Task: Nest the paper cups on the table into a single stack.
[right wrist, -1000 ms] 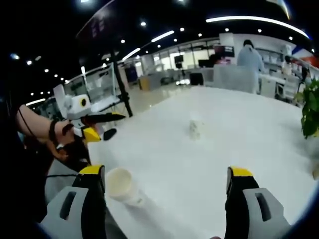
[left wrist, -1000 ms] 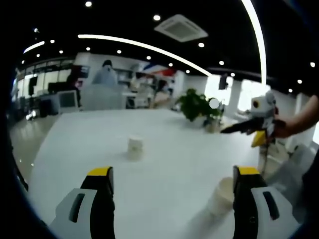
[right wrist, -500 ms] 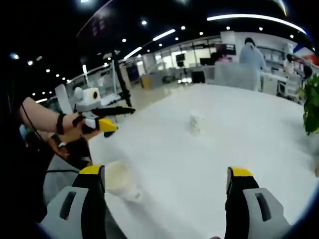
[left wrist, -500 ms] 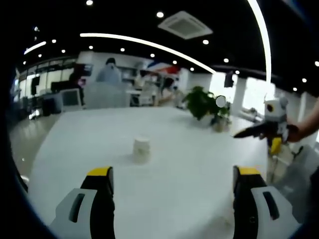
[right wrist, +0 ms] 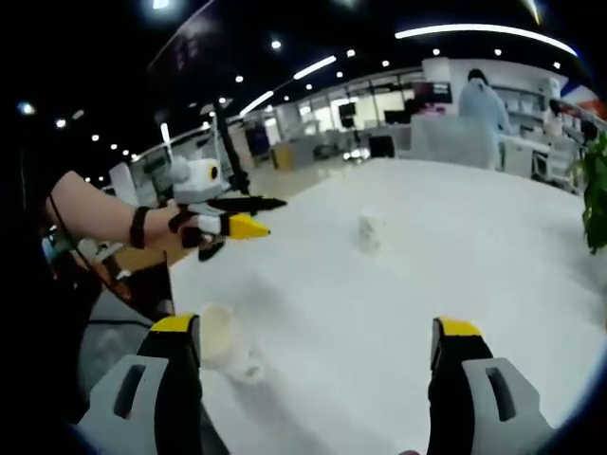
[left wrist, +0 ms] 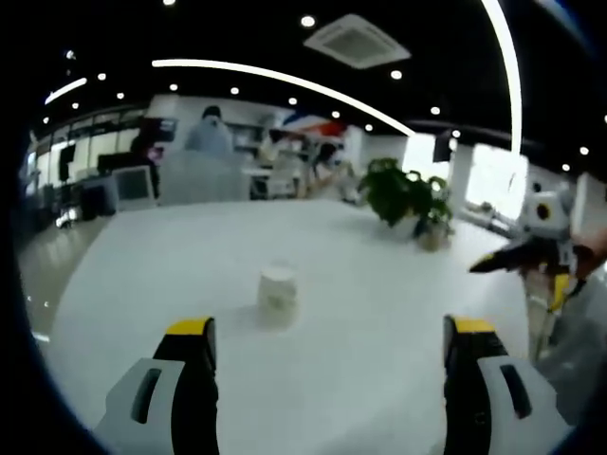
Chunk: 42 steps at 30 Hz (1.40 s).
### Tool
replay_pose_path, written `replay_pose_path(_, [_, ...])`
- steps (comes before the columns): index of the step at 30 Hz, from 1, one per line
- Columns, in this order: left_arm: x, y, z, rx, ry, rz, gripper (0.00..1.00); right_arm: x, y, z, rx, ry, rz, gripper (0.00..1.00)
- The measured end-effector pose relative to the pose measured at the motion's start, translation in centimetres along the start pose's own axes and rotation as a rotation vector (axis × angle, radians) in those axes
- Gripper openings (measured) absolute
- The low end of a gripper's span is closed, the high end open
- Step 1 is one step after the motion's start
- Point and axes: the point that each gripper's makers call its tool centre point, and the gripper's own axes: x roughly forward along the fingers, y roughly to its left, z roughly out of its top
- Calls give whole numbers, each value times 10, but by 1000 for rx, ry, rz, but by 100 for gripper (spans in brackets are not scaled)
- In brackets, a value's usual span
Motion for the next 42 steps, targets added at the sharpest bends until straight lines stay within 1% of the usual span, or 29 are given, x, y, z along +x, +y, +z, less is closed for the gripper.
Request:
replay_pose_path(4, [16, 5, 0, -4, 5, -4, 98, 1, -5, -2, 12, 1, 2, 100])
replay_pose_path(6, [23, 6, 0, -1, 6, -7, 98, 1, -5, -7, 17, 16, 8, 100])
replay_pose_path(8, [29, 8, -1, 0, 11, -6, 98, 1, -6, -10, 17, 17, 8, 100])
replay_pose_path(13, [45, 18, -2, -1, 18, 6, 98, -1, -9, -15, 41, 17, 6, 99])
replay_pose_path(17, [58, 28, -3, -4, 17, 16, 98, -2, -9, -21, 62, 18, -1, 99])
replay_pose_path(23, [74, 38, -6, -3, 17, 32, 98, -3, -6, -23, 81, 12, -2, 98])
replay_pose_path(26, [84, 43, -7, -14, 16, 35, 97, -4, -7, -29, 86, 19, -5, 97])
replay_pose_path(28, [89, 44, -7, -18, 8, 37, 97, -5, -8, -33, 96, 26, -8, 97])
replay_pose_path(33, [102, 46, -13, -24, 18, 37, 97, -7, -8, -39, 125, 23, -17, 97])
replay_pose_path(42, [119, 56, -12, -31, 7, 57, 95, -8, -2, -45, 133, 31, -11, 96])
